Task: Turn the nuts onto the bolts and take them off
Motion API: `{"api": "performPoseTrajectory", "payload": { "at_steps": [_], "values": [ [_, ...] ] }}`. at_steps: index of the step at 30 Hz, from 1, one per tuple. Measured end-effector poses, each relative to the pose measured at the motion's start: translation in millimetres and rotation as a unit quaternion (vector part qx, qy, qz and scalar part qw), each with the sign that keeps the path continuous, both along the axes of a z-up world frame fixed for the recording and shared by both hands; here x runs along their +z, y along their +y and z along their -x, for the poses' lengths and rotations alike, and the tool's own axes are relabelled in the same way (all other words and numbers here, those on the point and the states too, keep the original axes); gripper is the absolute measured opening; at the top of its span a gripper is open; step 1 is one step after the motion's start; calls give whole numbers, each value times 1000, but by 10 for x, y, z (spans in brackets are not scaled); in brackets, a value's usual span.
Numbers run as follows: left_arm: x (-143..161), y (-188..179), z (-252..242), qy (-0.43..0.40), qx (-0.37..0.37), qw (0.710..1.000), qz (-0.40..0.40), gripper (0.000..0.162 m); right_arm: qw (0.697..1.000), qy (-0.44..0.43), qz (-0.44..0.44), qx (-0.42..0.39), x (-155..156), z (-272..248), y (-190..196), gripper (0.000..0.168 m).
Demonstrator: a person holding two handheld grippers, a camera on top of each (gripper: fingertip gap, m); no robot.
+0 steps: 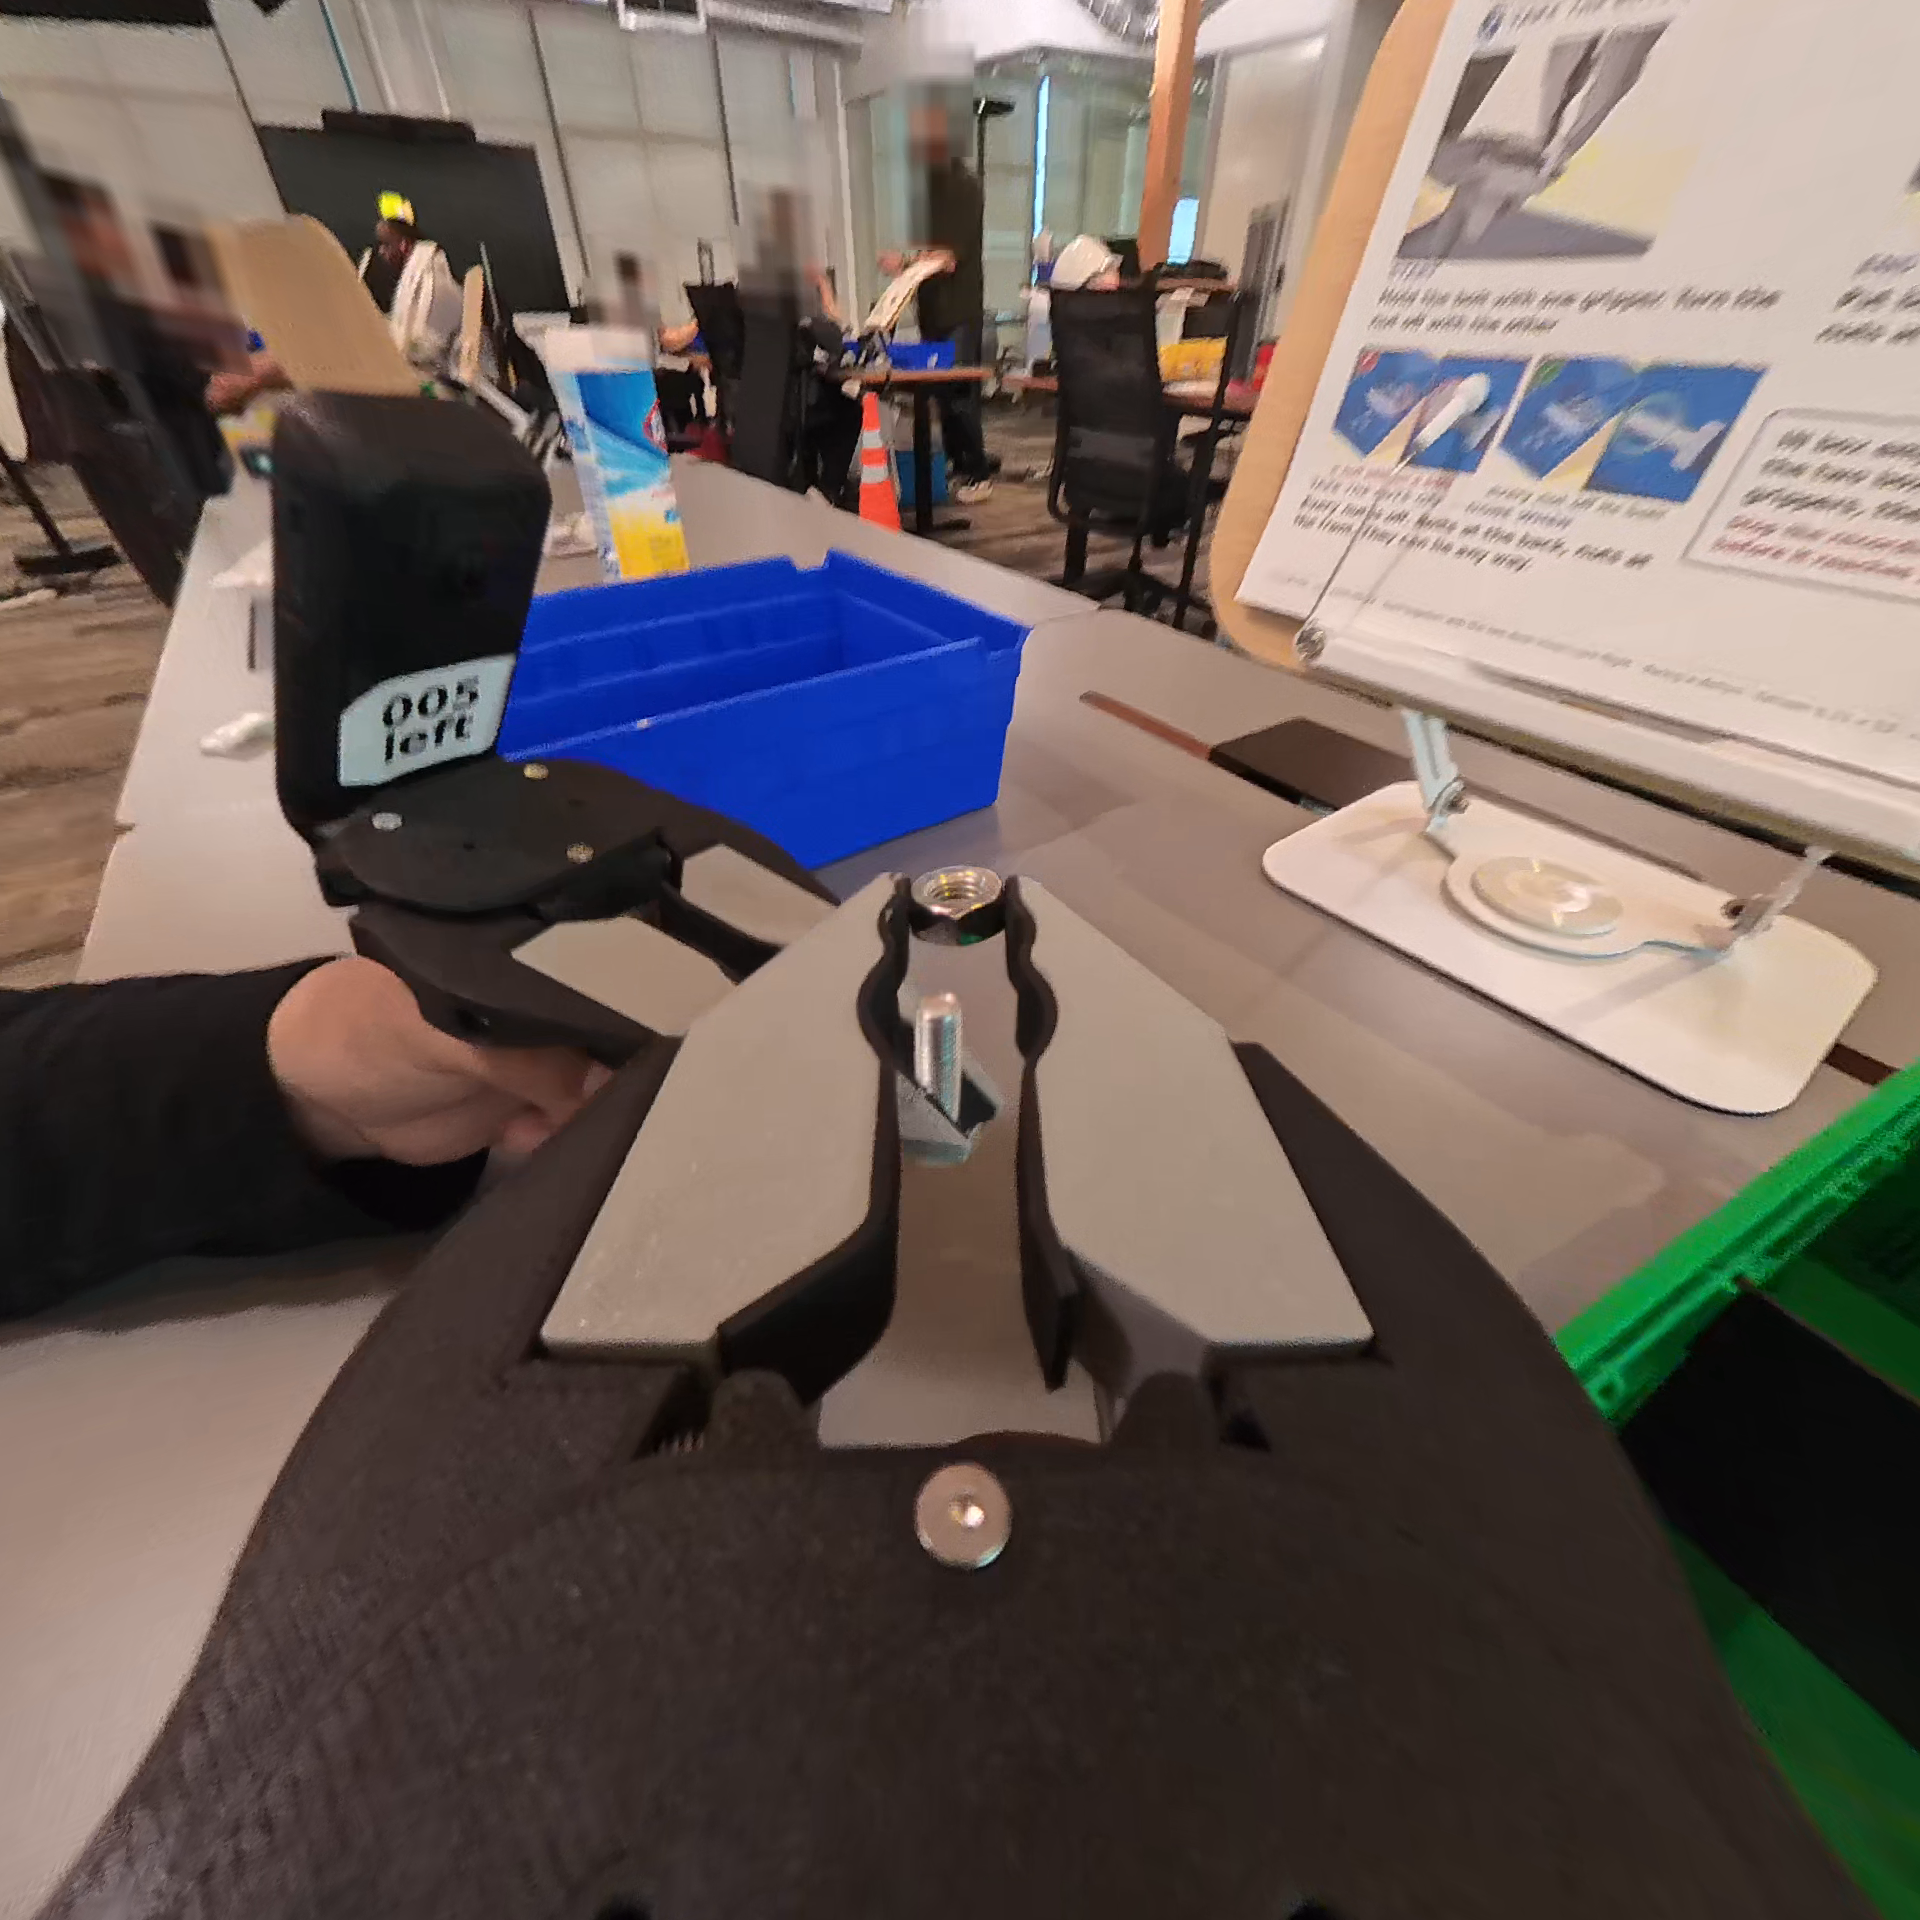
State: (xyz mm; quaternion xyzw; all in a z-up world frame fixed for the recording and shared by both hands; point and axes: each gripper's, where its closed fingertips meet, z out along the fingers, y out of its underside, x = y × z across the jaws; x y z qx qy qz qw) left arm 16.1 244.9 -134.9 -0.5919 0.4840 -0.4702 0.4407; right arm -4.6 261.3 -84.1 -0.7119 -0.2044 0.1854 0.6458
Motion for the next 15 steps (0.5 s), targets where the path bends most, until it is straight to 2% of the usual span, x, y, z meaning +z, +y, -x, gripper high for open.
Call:
{"api": "performPoseTrajectory", "payload": {
  "at_steps": [4,8,11,15],
  "values": [
    [-16,71,21,6,18,1000,-12,6,998,30,-45,-25,240,-173,-43,14],
    [-22,128,38,10,32,999,-22,6,995,-23,-54,-78,326,-412,-28,15],
    [-65,167,41,16,39,999,-19,6,987,-44,-77,-134,549,-777,-87,14],
    [-96,181,35,21,42,999,-13,6,980,-31,-46,-192,604,-1338,-127,15]
  ]
}}
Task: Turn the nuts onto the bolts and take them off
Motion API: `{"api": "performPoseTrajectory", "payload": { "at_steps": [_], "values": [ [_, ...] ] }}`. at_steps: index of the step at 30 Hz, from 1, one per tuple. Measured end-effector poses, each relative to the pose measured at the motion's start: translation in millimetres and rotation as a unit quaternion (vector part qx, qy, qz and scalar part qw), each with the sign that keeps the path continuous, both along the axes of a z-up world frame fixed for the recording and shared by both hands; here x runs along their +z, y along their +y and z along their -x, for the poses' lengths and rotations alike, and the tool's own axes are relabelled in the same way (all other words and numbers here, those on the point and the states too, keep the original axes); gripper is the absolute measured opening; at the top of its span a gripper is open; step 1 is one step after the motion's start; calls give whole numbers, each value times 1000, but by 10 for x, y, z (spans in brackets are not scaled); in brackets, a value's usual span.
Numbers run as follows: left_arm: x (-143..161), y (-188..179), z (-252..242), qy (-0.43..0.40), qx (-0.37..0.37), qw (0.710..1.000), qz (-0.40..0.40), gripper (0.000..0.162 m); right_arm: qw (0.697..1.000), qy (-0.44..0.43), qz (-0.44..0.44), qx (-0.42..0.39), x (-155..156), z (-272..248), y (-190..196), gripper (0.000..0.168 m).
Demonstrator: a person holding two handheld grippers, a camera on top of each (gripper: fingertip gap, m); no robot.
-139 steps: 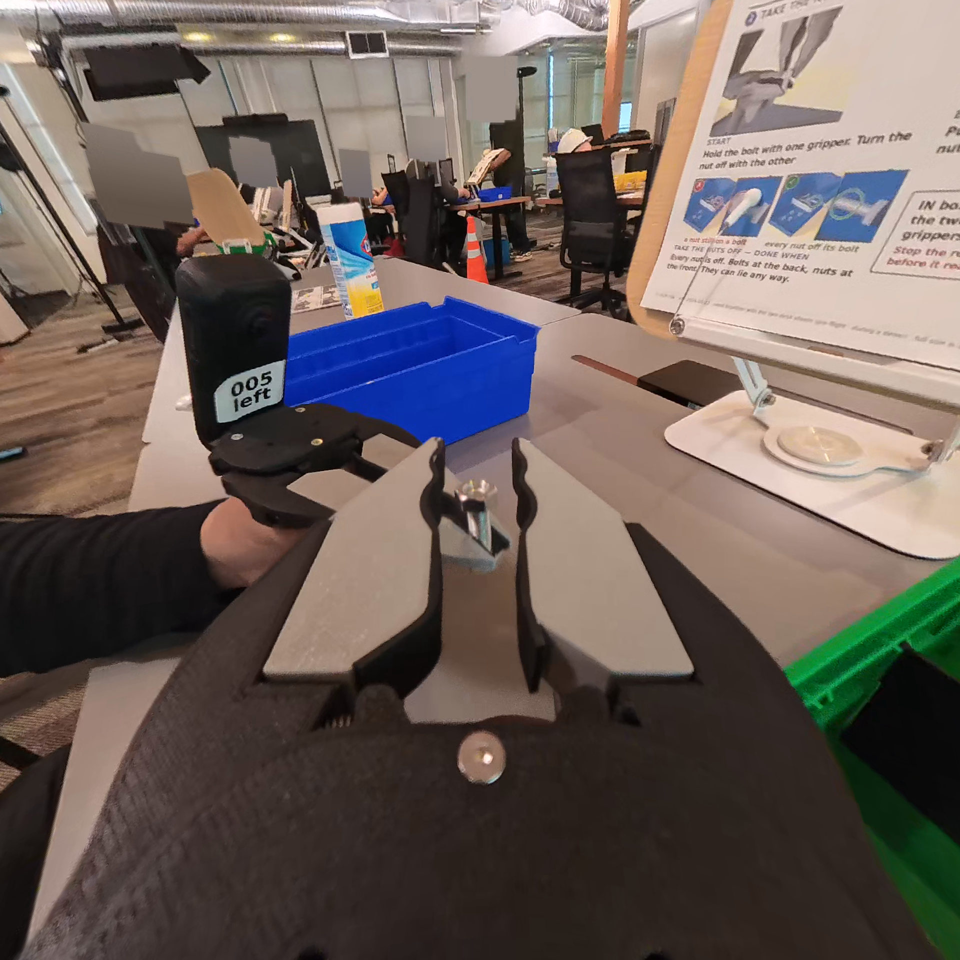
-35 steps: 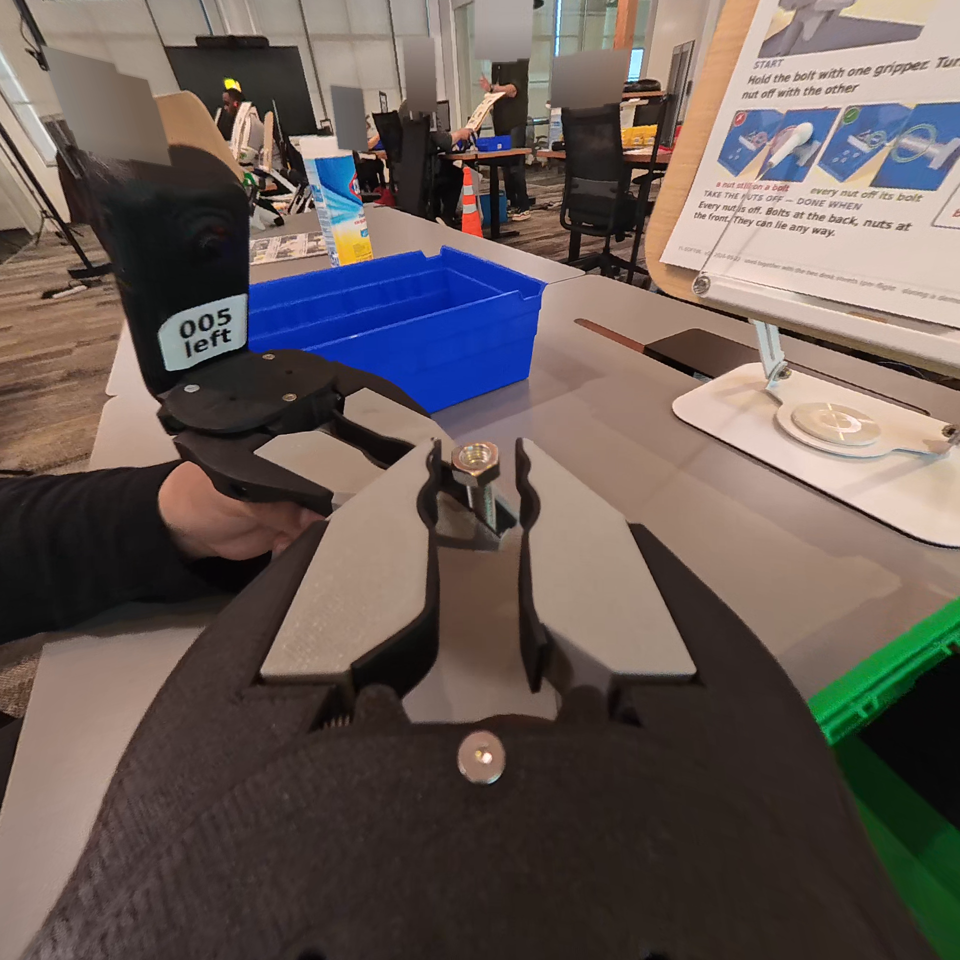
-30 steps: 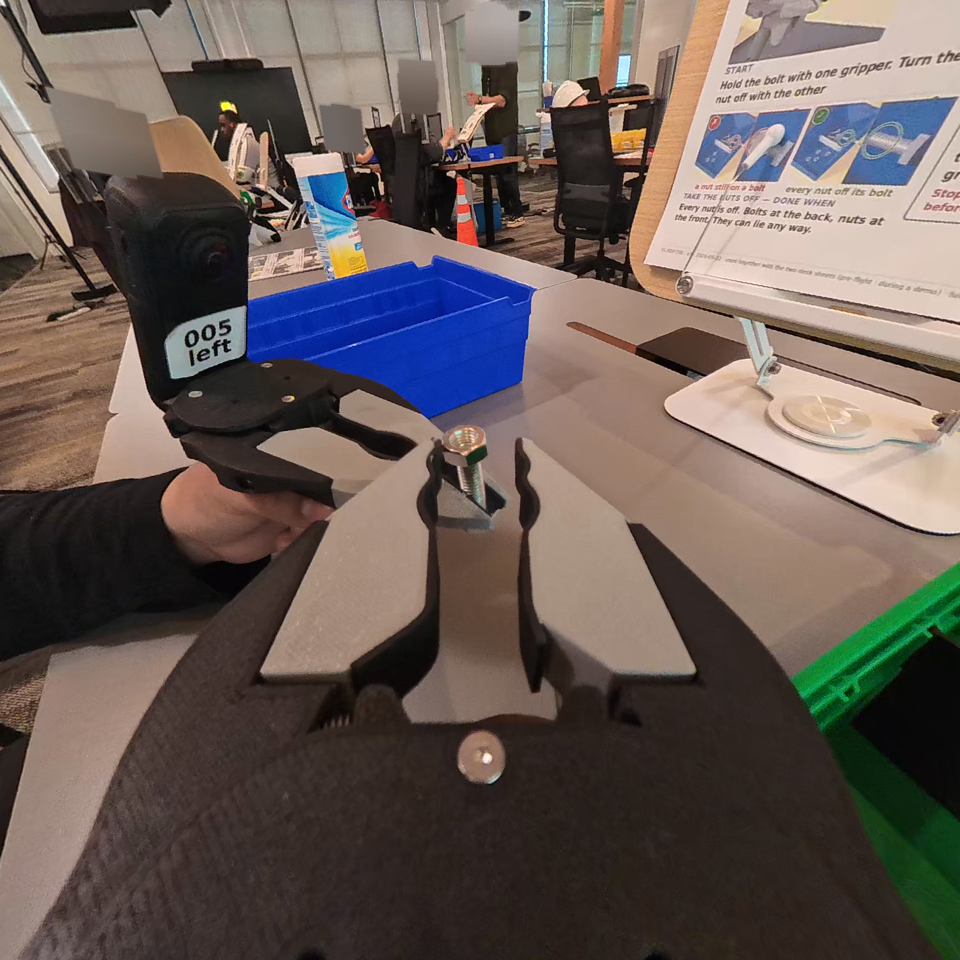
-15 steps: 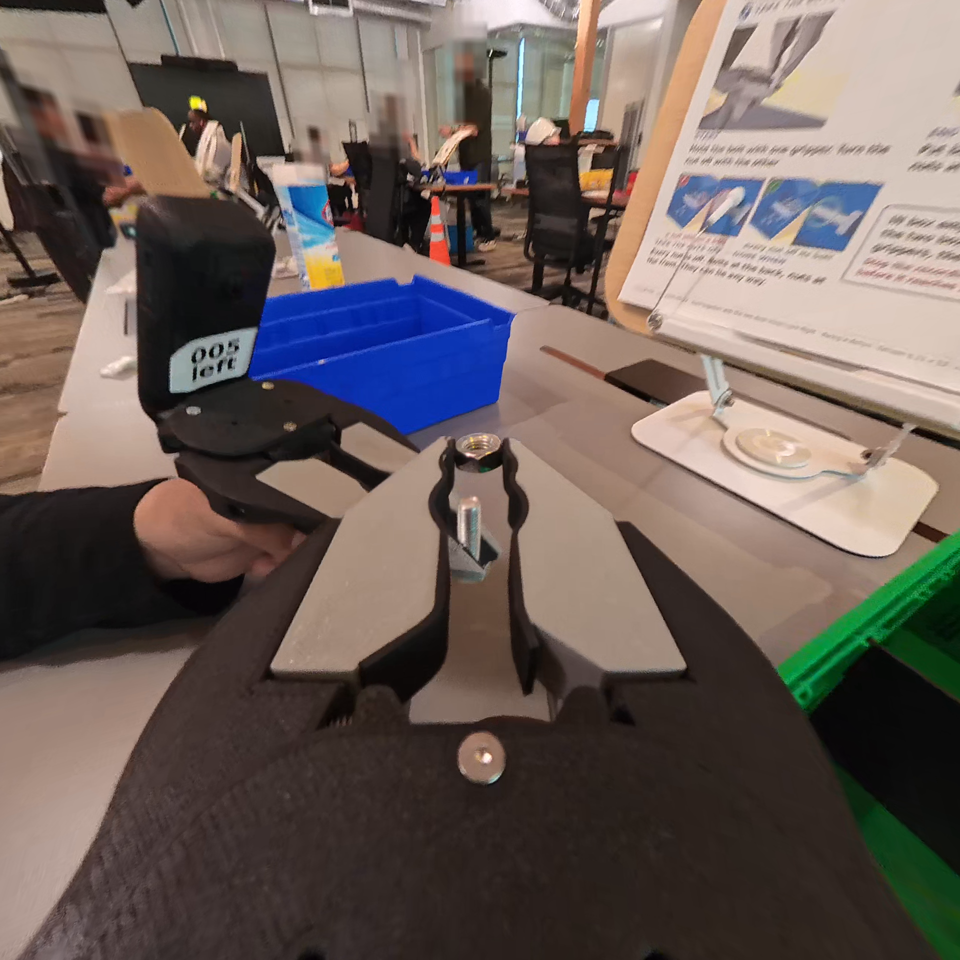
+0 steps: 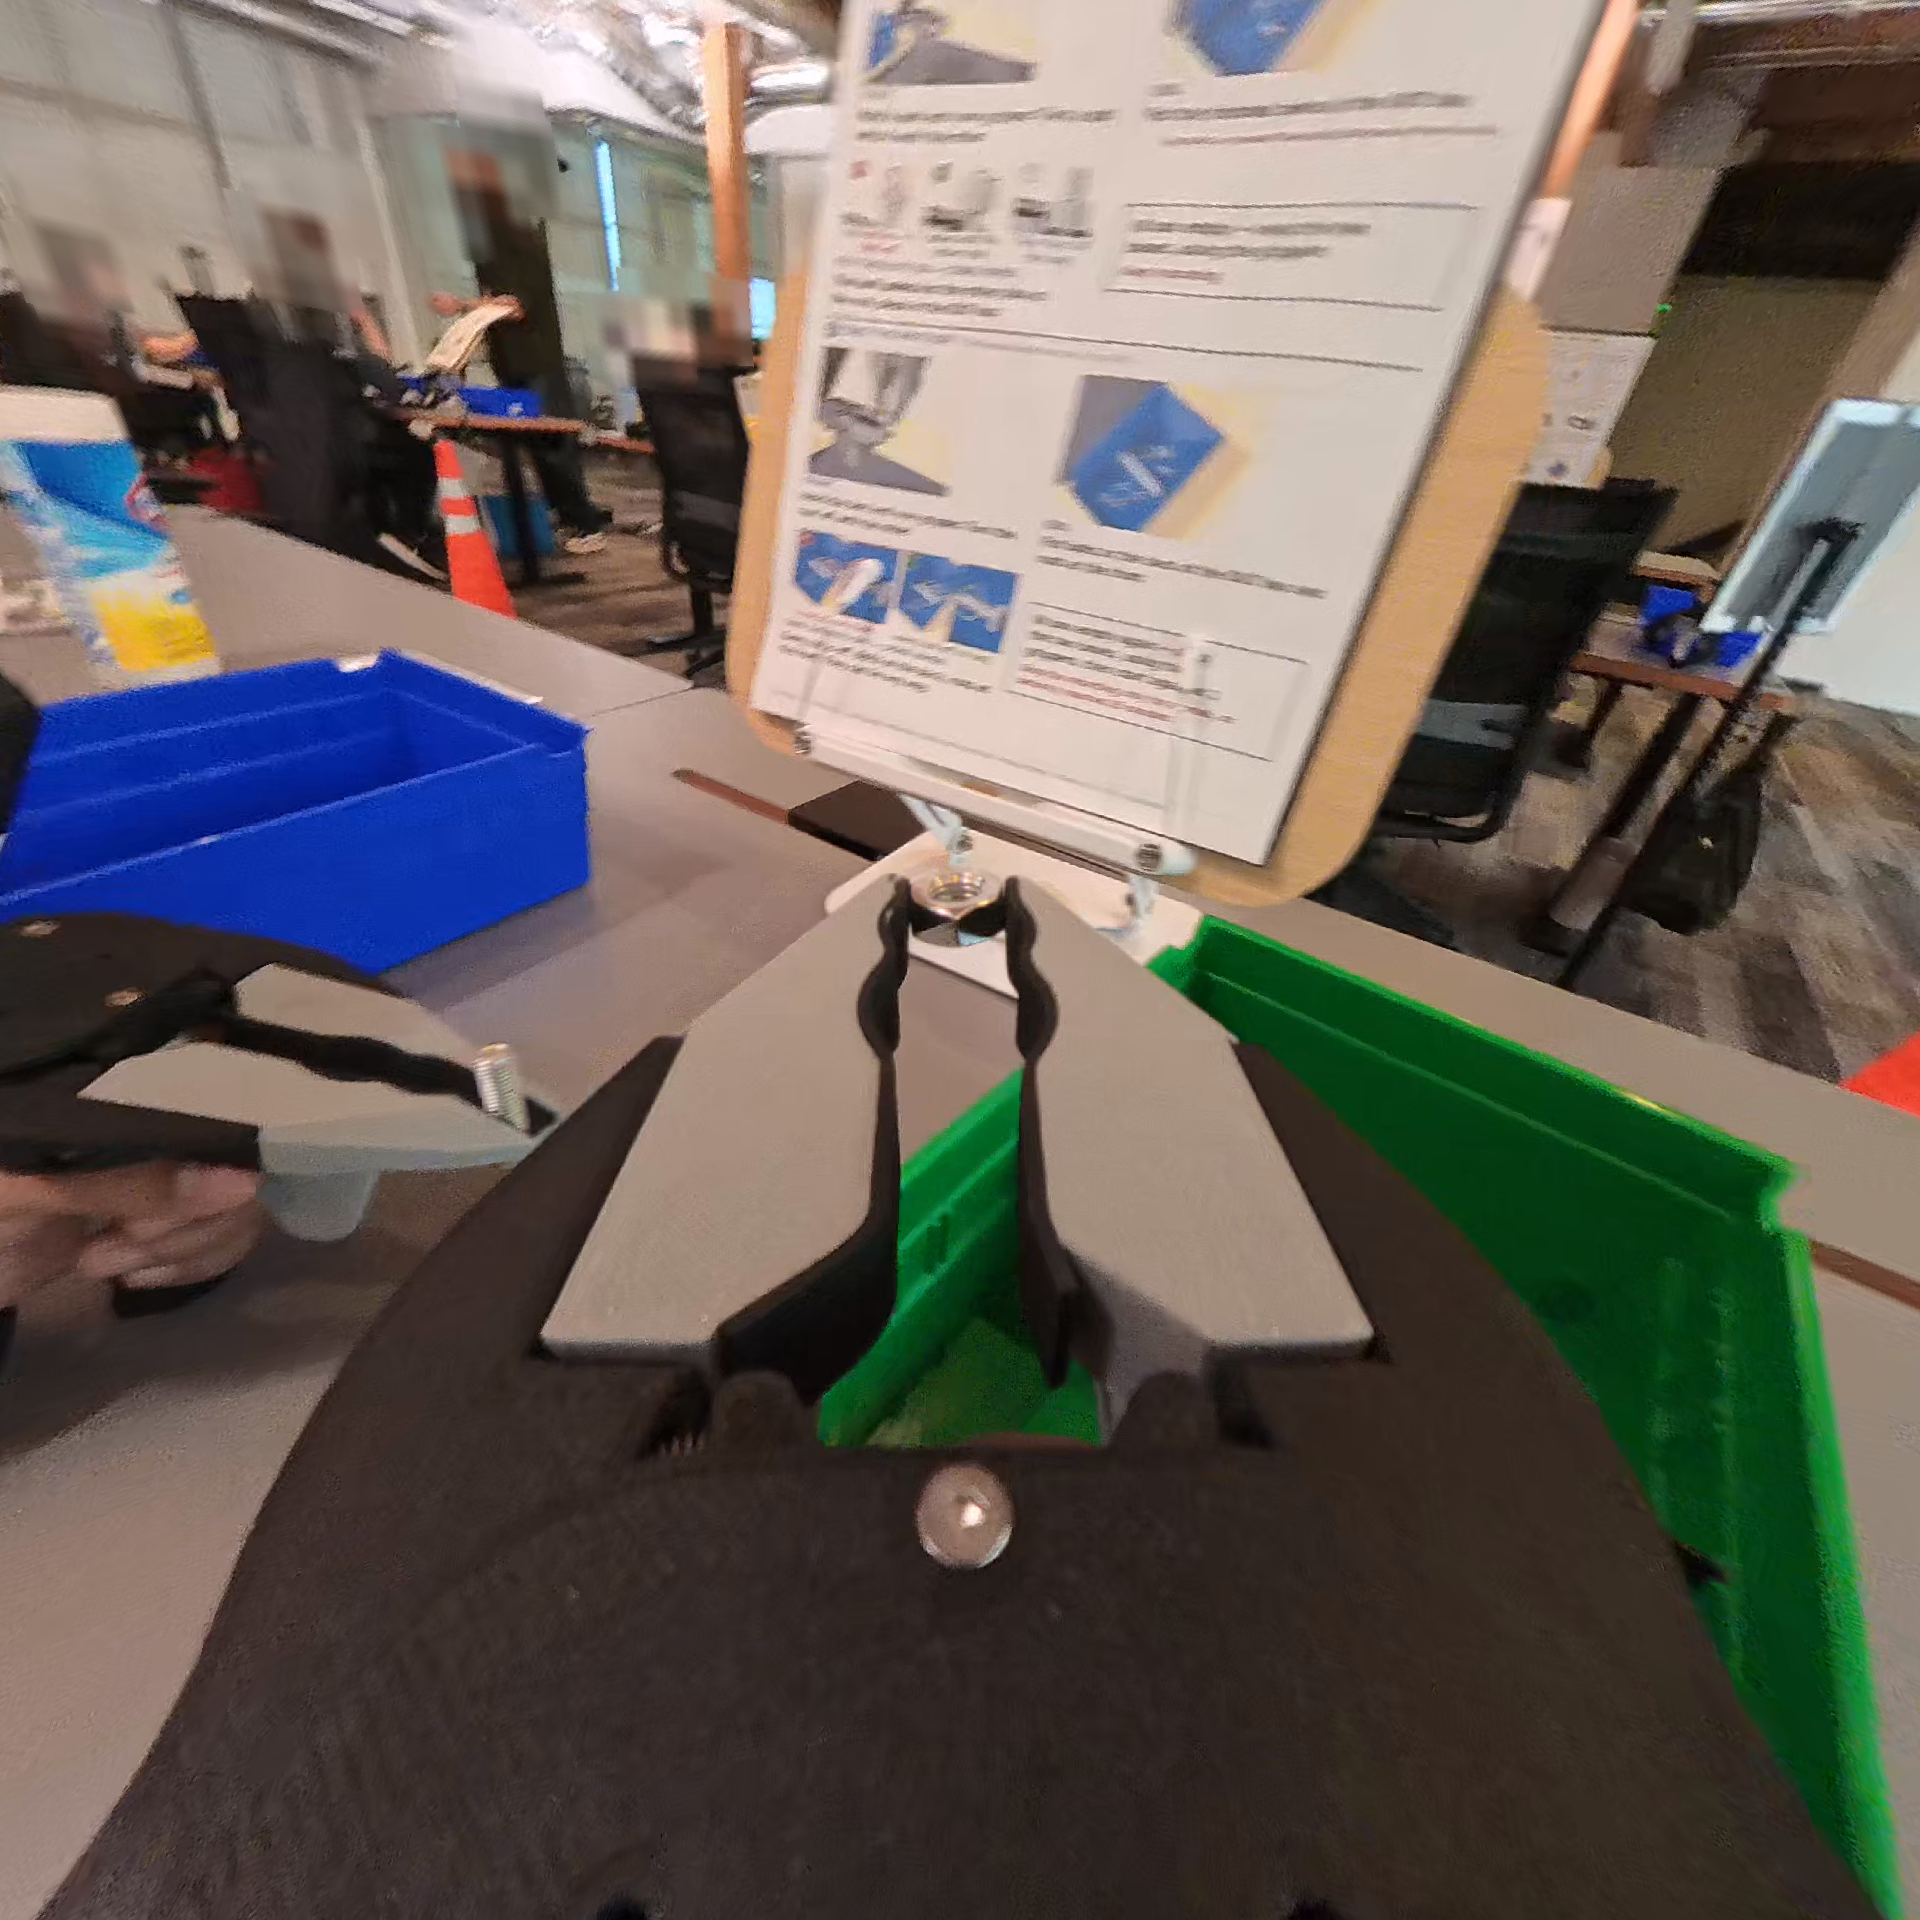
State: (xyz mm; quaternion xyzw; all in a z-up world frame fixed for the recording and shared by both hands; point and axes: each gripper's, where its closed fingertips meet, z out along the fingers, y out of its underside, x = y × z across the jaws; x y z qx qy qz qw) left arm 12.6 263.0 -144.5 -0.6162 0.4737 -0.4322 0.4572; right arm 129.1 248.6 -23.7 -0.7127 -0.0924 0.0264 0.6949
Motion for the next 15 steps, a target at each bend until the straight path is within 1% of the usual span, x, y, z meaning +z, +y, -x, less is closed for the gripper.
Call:
{"api": "performPoseTrajectory", "payload": {
  "at_steps": [1,3,6,11,13,15],
  "values": [
    [-2,-9,-6,0,-1,1000,-1,6,1000,14,8,-7,-19,-115,-2,14],
    [-11,-16,-14,3,-2,1000,-4,6,998,30,53,-17,-161,-305,19,14],
    [-22,-11,-14,5,0,1000,-6,6,988,29,150,-16,-517,-478,38,14],
    [-38,16,-8,6,4,1000,-3,6,955,63,288,45,-1073,-327,27,15],
    [-45,19,-8,7,5,1000,-3,6,933,40,353,54,-1342,-267,-28,15],
    [-48,22,-8,7,6,1000,-3,6,914,1,403,38,-1571,-301,-74,15]
  ]
}}
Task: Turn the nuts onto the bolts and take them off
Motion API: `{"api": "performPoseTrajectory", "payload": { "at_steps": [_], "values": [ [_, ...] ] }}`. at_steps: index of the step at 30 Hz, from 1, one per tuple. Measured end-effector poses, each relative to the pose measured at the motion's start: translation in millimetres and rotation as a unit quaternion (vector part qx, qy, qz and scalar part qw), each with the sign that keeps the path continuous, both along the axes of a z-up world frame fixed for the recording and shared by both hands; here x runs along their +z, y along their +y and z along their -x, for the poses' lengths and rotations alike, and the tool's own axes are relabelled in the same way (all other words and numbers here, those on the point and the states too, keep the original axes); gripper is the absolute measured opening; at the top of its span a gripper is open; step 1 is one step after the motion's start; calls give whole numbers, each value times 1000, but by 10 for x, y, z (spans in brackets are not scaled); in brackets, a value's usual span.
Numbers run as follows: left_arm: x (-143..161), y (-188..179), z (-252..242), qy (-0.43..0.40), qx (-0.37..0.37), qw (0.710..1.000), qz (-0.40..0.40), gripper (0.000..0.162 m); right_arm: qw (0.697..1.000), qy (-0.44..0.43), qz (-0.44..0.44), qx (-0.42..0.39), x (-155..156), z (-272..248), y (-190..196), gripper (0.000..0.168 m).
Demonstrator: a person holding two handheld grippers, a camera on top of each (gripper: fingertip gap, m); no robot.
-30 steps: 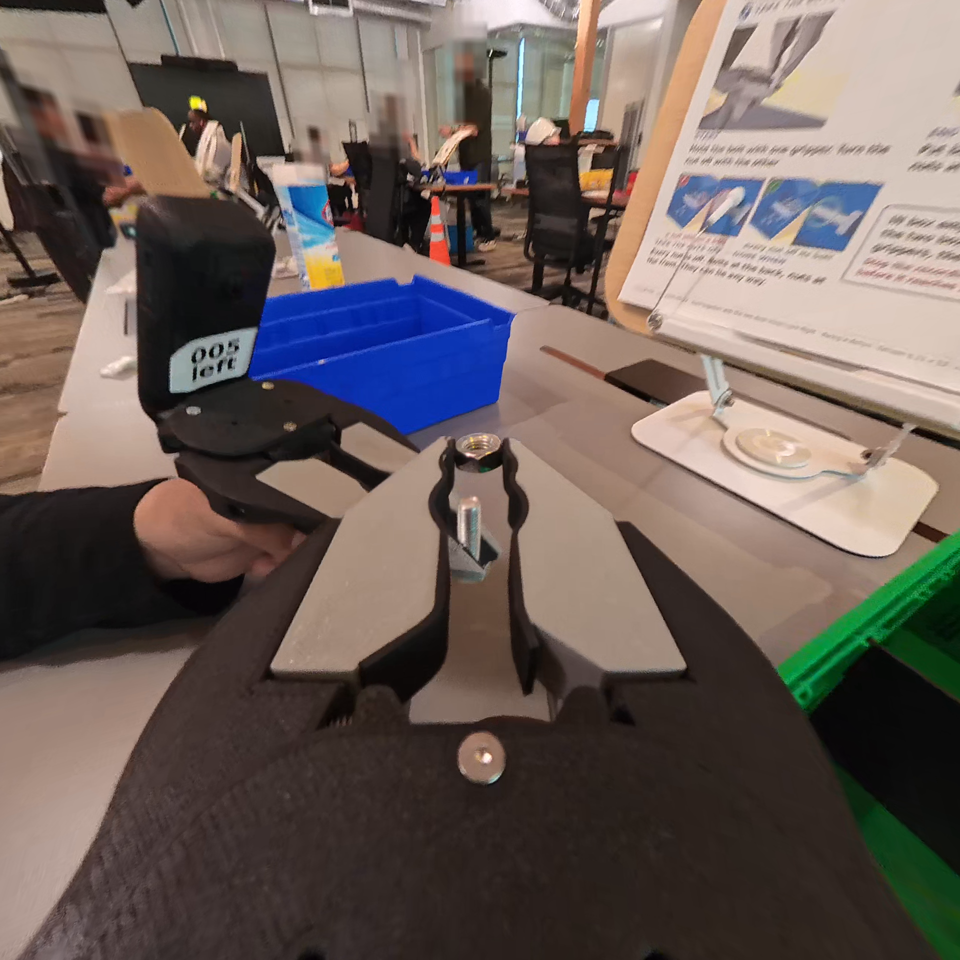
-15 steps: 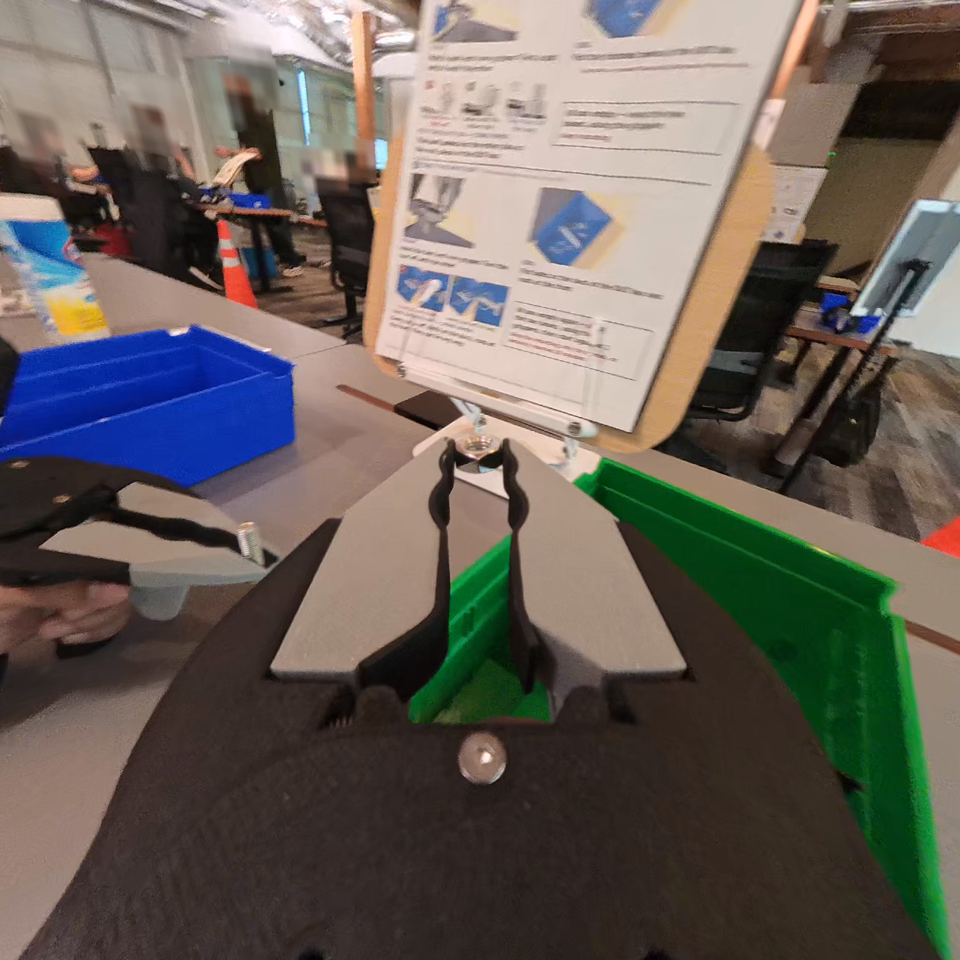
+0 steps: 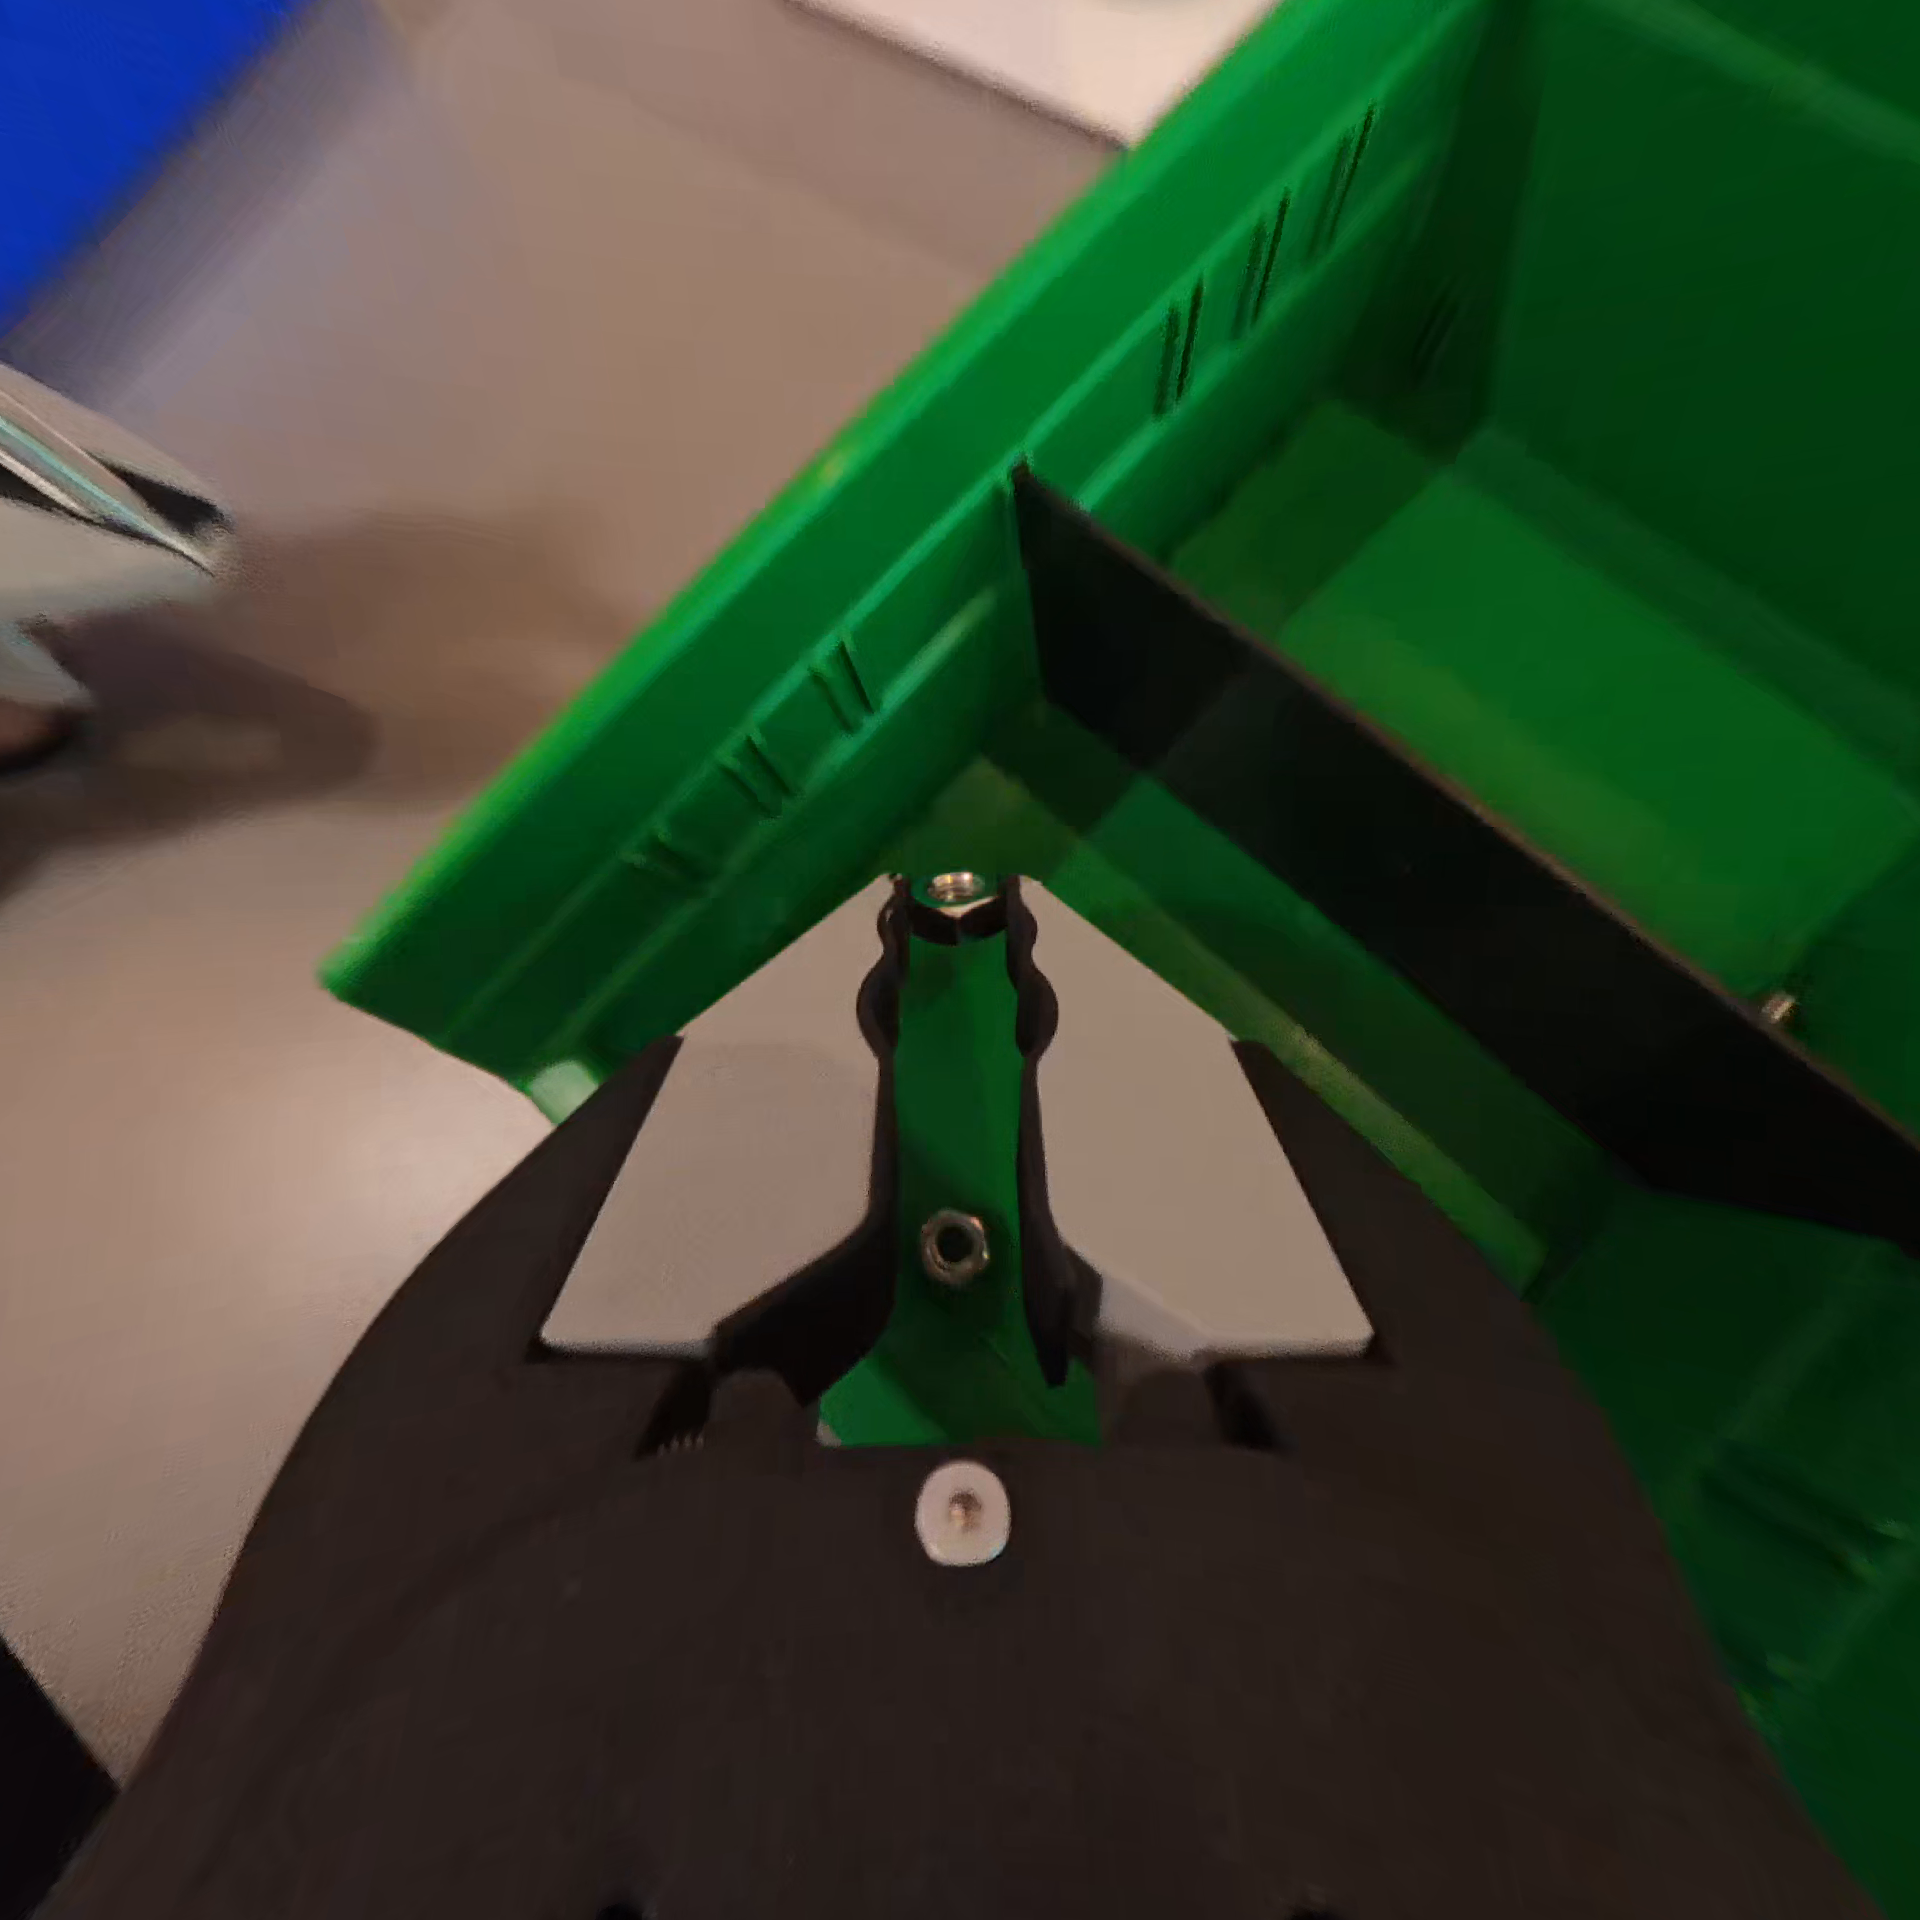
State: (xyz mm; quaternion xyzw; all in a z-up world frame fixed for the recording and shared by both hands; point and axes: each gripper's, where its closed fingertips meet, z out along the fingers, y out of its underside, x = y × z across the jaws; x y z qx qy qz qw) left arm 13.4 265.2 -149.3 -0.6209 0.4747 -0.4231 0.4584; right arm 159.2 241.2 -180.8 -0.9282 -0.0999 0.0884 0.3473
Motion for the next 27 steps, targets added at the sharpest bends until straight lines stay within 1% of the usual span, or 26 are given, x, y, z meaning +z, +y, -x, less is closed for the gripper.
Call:
{"api": "performPoseTrajectory", "payload": {
  "at_steps": [2,4,7,9,10,12,14,16,17,19,20,21,23,25,27],
  "values": [
    [3,1,2,-1,0,1000,2,6,999,-16,35,8,-152,14,-42,15],
    [3,2,3,-2,0,1000,2,6,998,-4,60,20,-237,76,-83,16],
    [11,6,6,-4,2,1000,2,6,998,-3,68,18,-269,56,-93,19],
    [28,19,15,-8,5,1000,1,6,999,-2,53,11,-213,17,-69,20],
    [41,25,20,-11,7,1000,2,6,999,-1,34,2,-139,-15,-34,20],
    [82,32,31,-22,8,1000,1,6,999,22,-31,-6,121,-26,41,14],
    [127,23,36,-32,7,999,-3,6,989,51,-135,-5,539,13,124,14],
    [142,-15,24,-34,-2,999,-4,6,967,81,-240,34,962,221,106,11],
    [144,-39,13,-34,-7,999,-8,6,954,107,-272,65,1108,391,64,11],
    [153,-94,-8,-36,-18,999,-18,6,933,169,-283,143,1236,824,-46,16],
    [161,-123,-19,-37,-23,999,-22,6,928,185,-270,176,1214,1024,-85,18],
    [171,-152,-28,-39,-29,999,-26,6,931,181,-253,193,1138,1174,-87,22],
    [192,-193,-39,-41,-36,998,-32,6,942,137,-232,202,953,1358,-31,28],
    [209,-227,-44,-45,-44,997,-33,6,943,111,-239,205,866,1501,12,24],
    [242,-260,-48,-54,-51,997,-34,6,946,107,-220,212,737,1626,34,22]
  ]
}}
